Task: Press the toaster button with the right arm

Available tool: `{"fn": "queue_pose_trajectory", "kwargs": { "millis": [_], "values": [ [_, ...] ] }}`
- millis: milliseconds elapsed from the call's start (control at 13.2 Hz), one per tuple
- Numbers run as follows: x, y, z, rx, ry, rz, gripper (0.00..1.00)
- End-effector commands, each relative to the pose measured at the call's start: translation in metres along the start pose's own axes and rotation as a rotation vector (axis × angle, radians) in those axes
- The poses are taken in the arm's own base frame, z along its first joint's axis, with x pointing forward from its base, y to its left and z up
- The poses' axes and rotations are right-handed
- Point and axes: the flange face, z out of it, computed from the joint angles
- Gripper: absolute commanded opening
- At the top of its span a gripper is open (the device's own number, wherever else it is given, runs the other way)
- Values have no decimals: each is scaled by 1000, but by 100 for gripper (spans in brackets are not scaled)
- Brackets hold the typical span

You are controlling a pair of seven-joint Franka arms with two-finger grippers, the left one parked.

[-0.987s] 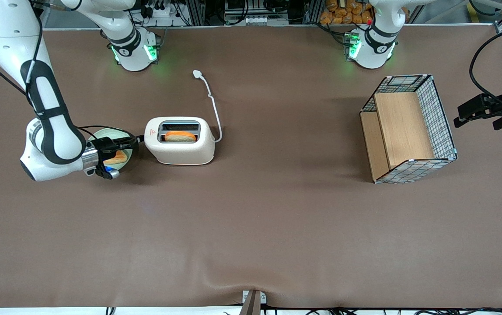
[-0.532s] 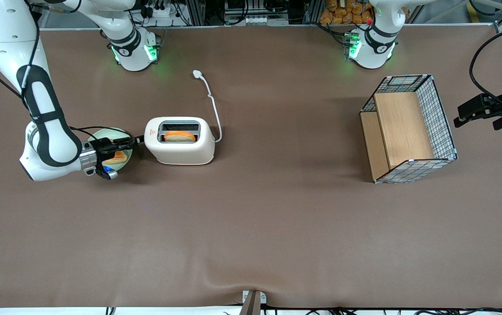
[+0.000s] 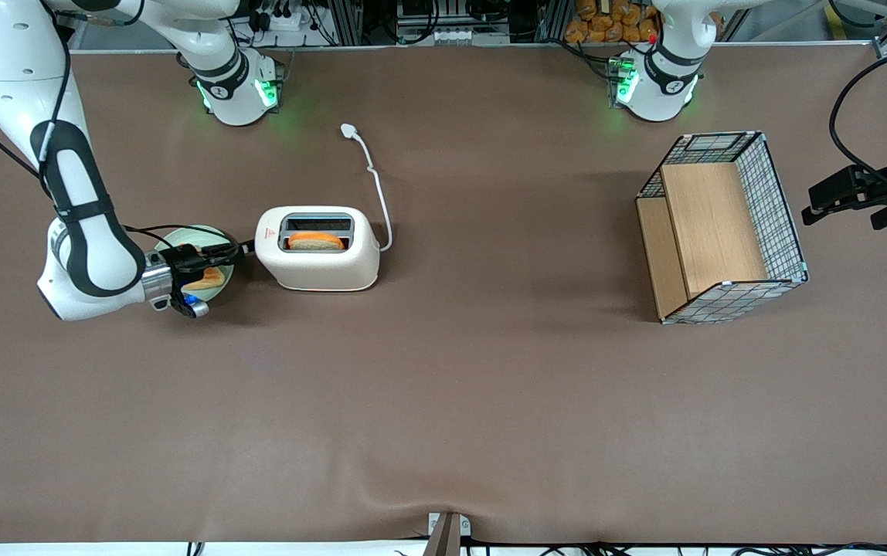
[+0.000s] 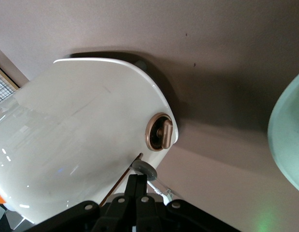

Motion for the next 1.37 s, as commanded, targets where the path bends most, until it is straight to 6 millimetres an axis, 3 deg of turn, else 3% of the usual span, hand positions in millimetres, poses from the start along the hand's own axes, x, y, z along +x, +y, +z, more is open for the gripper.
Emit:
{"fn": "queue_pose_trajectory", "kwargs": {
  "millis": [0, 456, 835, 987, 1291],
  "values": [
    [14, 21, 27, 2, -23, -1, 0],
    [14, 16, 21, 0, -20, -15, 0],
    [11, -4, -4, -7, -24, -46, 0],
    [10, -14, -17, -7, -25, -59, 0],
    [1, -45, -72, -60, -4, -78, 0]
  ]
}}
